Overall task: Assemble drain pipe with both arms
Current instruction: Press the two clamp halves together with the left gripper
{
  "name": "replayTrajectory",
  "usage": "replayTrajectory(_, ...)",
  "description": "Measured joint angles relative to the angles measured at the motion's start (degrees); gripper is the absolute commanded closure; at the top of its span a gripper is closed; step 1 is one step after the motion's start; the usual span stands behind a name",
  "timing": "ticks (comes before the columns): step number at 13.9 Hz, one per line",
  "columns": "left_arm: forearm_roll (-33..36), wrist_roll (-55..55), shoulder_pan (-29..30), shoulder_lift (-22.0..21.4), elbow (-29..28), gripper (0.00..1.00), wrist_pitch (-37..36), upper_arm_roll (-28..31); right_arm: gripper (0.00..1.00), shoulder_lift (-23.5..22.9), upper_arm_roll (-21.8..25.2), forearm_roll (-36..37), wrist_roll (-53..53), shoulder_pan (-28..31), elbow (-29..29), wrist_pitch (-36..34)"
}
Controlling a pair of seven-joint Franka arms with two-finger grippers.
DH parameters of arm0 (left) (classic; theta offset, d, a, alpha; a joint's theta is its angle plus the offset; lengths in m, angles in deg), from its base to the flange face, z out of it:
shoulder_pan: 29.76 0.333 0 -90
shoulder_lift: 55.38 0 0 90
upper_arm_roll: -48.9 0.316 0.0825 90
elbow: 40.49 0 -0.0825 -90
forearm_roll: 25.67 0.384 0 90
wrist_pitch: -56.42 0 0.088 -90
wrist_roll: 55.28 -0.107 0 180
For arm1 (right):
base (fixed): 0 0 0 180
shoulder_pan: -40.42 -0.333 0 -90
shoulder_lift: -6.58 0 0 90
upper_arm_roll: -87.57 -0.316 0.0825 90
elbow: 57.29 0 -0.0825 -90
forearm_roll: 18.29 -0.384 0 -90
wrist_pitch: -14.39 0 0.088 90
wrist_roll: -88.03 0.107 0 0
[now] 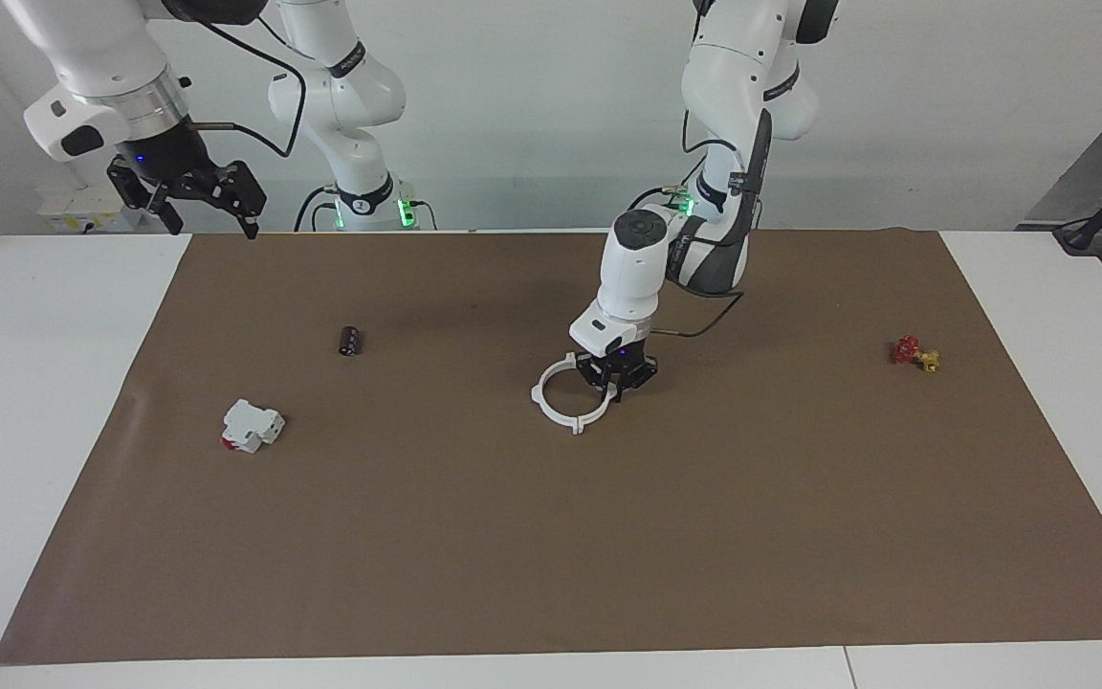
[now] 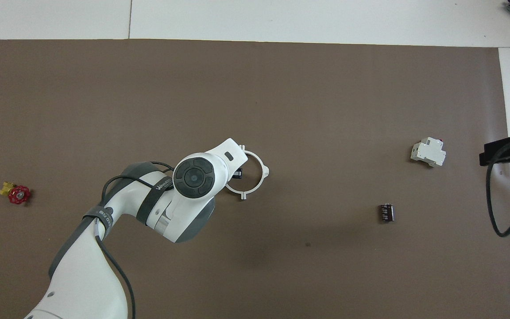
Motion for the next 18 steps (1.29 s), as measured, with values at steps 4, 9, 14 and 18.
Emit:
replayTrajectory(4,0.0,0.0,-0.01,0.02,0.0,1.0,0.02,0.0,0.0,0.0,0.0,0.0,0.0,0.0,0.0,0.0)
replayTrajectory(9,0.0,0.0,-0.01,0.02,0.0,1.0,0.02,0.0,0.0,0.0,0.0,0.0,0.0,0.0,0.0,0.0)
replayTrajectory(14,0.0,0.01,-0.02,0.03,0.0,0.75,0.22,-0.01,0.0,0.0,0.0,0.0,0.0,0.0,0.0,0.0)
replayTrajectory(18,0.0,0.24,-0.03,0.19,0.0,0.59,0.96,-0.01,0.0,0.0,0.0,0.0,0.0,0.0,0.0,0.0)
